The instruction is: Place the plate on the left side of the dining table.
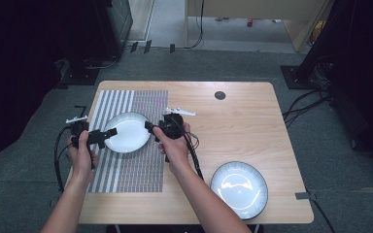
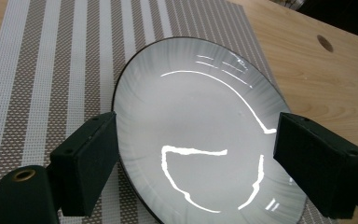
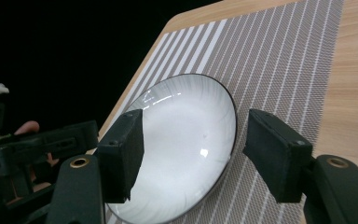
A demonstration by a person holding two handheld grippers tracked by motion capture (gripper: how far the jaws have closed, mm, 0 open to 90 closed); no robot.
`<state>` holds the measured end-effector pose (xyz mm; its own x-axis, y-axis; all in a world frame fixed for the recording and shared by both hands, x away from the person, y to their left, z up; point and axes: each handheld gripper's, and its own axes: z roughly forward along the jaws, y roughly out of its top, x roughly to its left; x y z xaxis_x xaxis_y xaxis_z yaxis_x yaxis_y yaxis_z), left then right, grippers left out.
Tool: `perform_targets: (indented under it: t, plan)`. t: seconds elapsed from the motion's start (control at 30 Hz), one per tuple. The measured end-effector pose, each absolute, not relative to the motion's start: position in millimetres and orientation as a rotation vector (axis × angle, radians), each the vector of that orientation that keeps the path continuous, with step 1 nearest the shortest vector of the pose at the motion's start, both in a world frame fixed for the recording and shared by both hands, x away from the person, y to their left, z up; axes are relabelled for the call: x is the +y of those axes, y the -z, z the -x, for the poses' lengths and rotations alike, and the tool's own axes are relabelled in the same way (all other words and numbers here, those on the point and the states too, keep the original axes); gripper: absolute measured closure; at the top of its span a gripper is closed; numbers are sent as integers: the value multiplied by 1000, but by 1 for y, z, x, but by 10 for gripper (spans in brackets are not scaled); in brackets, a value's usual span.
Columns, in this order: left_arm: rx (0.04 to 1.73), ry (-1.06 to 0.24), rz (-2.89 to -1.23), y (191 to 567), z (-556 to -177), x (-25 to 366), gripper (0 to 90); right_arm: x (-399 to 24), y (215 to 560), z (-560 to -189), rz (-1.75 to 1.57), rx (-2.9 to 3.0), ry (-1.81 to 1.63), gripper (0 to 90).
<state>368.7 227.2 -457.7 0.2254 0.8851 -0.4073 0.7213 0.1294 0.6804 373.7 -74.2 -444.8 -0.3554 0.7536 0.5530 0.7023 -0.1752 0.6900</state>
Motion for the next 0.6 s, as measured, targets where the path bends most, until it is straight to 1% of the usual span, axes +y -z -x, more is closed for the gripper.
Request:
perform_targets:
  t: [0.23,0.37,0.6]
  plan:
    - [1445,-278,-1616,433,-349,216,133,-93,425,-356,-1687,1992,-1648,356]
    - [1367,-298,-1614,415,-333,206,120,-109,410,-342,-1649,1993,-1678,338]
    - [1301,-314,-1610,399,-313,194,120,-124,392,-321,-1605,1982,-1732,311]
